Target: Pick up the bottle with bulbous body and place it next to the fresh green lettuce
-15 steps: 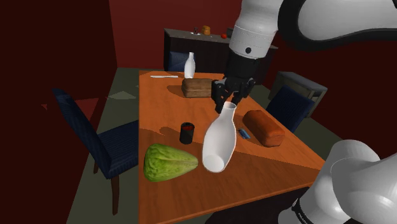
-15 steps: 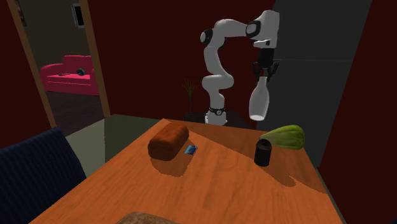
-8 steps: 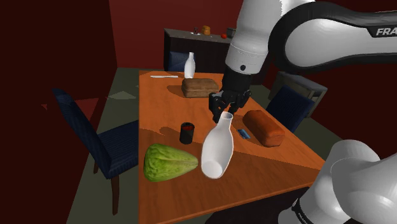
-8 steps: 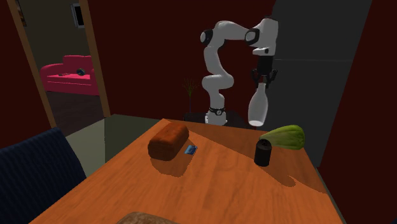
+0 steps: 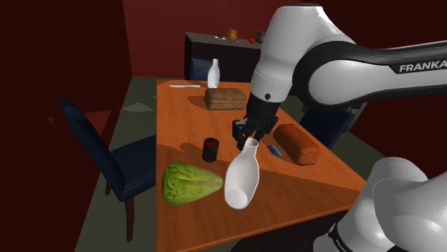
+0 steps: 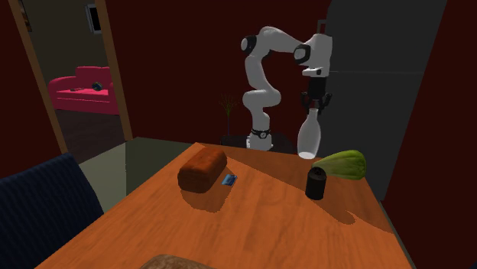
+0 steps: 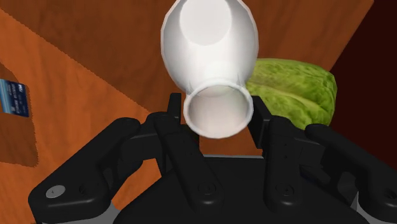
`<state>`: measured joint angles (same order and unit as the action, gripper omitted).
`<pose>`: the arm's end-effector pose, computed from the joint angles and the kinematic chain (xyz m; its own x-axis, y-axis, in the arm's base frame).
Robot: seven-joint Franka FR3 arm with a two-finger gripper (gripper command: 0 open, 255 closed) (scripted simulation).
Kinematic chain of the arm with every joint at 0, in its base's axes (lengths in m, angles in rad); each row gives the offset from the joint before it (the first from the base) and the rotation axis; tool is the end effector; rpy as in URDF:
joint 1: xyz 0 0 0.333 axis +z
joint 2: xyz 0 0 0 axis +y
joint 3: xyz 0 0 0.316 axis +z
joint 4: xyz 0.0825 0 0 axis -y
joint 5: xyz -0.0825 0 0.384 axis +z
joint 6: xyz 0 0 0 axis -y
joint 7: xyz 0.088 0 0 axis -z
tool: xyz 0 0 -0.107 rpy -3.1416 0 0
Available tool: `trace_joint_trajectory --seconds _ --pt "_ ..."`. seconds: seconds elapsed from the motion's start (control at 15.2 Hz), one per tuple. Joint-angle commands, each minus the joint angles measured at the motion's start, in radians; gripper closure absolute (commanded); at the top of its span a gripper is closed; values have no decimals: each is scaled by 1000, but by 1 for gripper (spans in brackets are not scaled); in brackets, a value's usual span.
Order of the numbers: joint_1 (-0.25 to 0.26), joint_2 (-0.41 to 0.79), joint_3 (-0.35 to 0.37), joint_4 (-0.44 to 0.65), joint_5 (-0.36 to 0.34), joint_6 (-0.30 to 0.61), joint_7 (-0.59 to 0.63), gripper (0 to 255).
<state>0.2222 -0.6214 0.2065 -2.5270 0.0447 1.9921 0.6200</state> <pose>0.3353 0.1610 0.4856 0.9656 -0.2365 0.1081 -0.2398 -0.9707 0.0180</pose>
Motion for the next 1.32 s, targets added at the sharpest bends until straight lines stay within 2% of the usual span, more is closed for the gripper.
trace_joint_trajectory --seconds 0.0,0.4,0.86,0.92,1.25 --pt "1 5 4 -21 2 27 3 255" --pt "2 26 12 -82 4 109 9 255" --pt "2 27 12 -82 4 109 9 255" --pt "2 27 12 -82 4 109 9 0" --pt "2 26 12 -82 4 109 9 0"
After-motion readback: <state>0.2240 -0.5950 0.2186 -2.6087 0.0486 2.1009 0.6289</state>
